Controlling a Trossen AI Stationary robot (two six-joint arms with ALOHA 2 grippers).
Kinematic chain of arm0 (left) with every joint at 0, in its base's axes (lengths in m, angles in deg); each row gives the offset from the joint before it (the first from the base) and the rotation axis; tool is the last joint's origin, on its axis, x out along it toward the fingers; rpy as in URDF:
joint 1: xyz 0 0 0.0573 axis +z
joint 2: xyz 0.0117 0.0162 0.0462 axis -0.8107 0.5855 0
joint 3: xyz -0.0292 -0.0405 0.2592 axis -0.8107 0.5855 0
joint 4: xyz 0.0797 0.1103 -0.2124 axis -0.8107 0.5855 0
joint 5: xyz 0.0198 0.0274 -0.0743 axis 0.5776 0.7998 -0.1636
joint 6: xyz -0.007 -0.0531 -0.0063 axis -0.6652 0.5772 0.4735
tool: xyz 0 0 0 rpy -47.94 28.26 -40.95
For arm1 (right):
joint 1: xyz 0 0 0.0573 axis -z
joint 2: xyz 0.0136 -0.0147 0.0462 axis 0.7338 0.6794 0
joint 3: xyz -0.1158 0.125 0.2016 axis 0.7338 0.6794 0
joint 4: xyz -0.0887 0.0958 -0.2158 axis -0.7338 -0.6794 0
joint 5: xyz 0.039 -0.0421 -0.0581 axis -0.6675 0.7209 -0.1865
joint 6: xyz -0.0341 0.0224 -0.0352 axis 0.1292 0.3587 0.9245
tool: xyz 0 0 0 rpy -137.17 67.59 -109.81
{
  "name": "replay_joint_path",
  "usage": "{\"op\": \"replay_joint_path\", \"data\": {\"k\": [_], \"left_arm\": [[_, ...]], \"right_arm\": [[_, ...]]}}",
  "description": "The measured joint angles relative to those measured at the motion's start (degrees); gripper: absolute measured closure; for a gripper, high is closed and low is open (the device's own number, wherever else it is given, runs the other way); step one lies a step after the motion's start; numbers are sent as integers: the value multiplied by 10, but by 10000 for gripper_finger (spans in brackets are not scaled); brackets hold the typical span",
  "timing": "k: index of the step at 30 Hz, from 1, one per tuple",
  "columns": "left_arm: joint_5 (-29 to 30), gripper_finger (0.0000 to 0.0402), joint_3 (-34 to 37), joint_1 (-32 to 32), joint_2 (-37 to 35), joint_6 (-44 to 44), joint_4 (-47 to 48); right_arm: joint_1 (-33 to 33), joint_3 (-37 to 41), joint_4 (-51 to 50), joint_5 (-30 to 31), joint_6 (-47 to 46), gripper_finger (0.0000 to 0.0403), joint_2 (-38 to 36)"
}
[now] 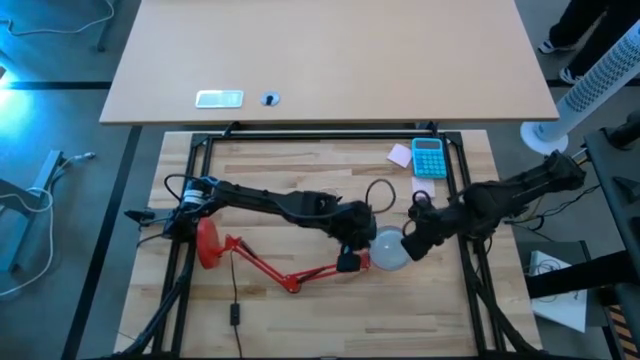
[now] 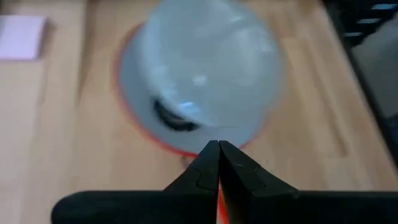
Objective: Screw lightbulb
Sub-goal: Remove the light bulb from the lamp
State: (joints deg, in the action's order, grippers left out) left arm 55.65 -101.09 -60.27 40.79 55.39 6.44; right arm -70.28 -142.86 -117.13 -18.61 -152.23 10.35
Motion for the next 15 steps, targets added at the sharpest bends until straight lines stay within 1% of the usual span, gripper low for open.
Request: {"op": "replay_joint_path", "data": {"k": [3,6,11,15], "left_arm": [[3,401,1,8,1,-8,-5],[2,401,1,7,6,-22,-24],[-10,401,1,1,22,-21,-33],[-13,401,2,-17,26,-13,-35]], "right_arm": [[-31,0,-1,-2,-40,403,8],[-46,0,3,0,-60,403,17],[-37,0,8,14,-54,403,25],[-6,0,8,27,-18,403,23]]}}
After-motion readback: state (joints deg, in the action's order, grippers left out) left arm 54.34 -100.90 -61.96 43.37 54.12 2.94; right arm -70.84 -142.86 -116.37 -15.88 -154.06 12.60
